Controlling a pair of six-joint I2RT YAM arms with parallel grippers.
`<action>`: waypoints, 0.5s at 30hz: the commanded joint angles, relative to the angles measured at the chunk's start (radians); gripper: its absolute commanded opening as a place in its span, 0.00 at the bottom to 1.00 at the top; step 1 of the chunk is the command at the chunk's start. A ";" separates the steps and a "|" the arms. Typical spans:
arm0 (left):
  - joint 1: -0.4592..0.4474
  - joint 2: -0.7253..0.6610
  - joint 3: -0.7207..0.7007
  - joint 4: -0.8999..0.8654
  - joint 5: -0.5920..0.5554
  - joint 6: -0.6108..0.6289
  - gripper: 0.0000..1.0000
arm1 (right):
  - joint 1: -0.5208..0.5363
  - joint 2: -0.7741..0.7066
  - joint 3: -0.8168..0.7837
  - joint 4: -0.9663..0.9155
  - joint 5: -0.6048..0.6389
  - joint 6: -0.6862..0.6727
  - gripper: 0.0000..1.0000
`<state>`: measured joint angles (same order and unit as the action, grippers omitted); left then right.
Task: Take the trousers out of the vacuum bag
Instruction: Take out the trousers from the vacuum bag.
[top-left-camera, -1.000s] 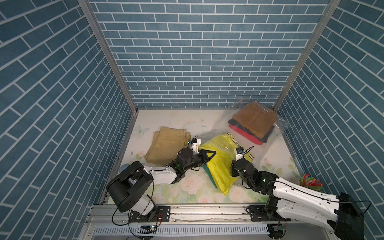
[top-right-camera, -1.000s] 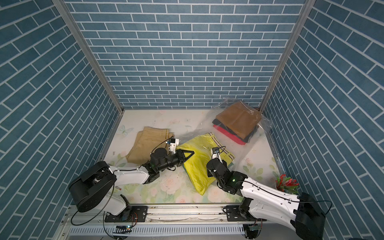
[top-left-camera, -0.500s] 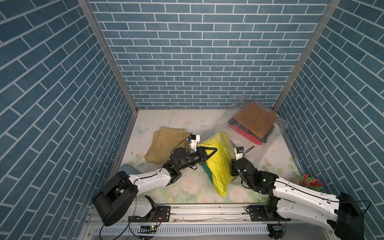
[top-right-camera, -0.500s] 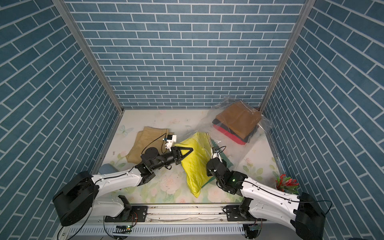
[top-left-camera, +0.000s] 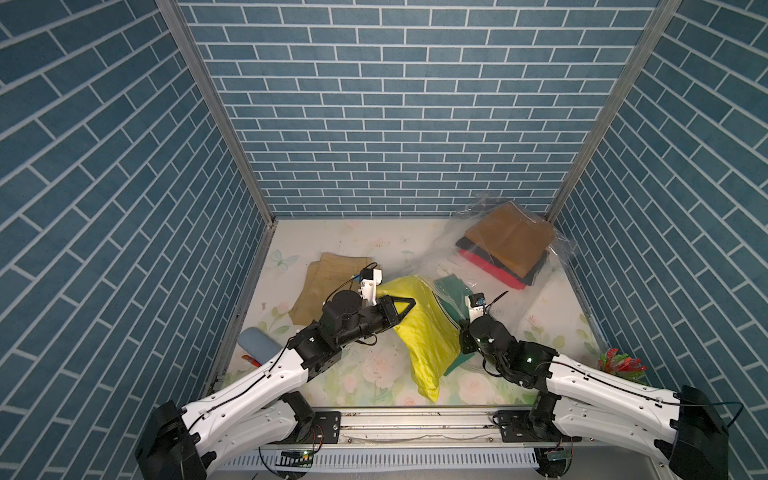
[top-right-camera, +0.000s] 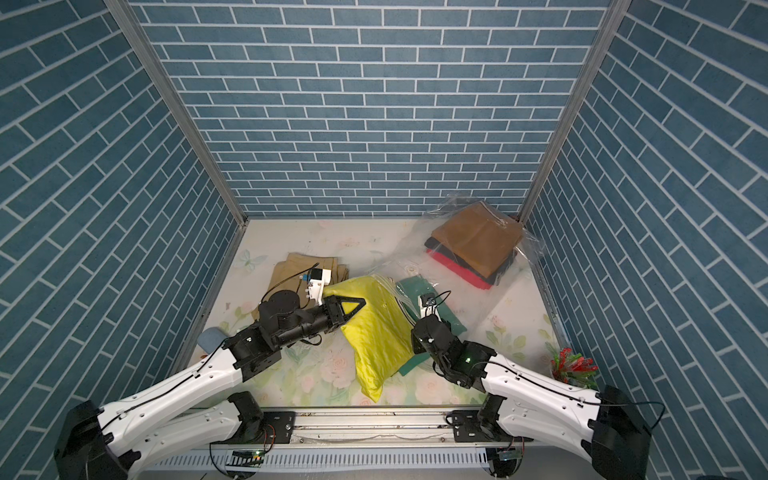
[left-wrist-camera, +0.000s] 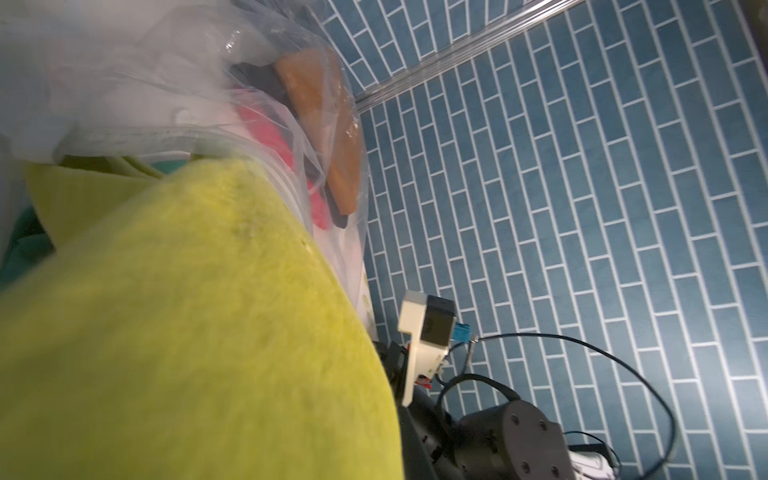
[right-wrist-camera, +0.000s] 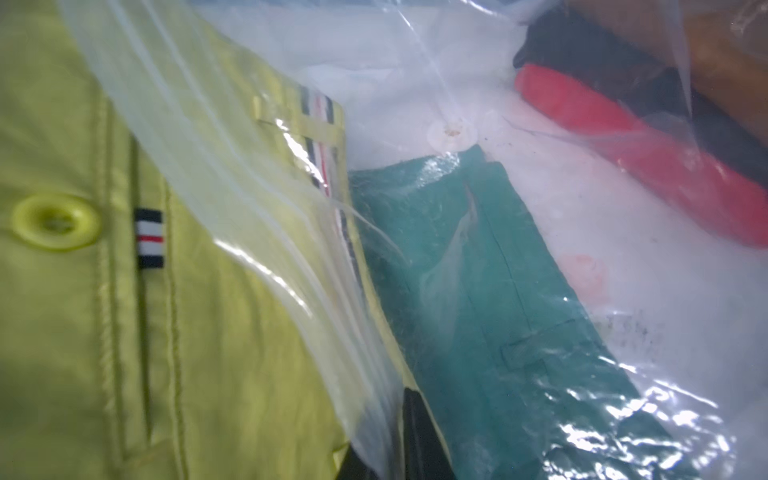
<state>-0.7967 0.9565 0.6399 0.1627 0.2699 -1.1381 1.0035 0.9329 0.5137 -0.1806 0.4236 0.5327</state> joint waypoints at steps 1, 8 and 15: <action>0.005 0.016 0.059 -0.012 -0.096 0.069 0.00 | 0.008 -0.034 0.083 -0.048 -0.084 -0.100 0.23; 0.004 0.082 0.085 -0.056 -0.177 0.071 0.00 | 0.064 -0.060 0.284 -0.205 -0.239 -0.130 0.52; 0.005 0.146 0.102 -0.038 -0.194 0.060 0.00 | 0.262 0.019 0.438 -0.278 -0.208 -0.091 0.65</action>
<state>-0.7971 1.0889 0.7055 0.0734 0.1406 -1.1023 1.2091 0.9138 0.9081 -0.3759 0.2127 0.4305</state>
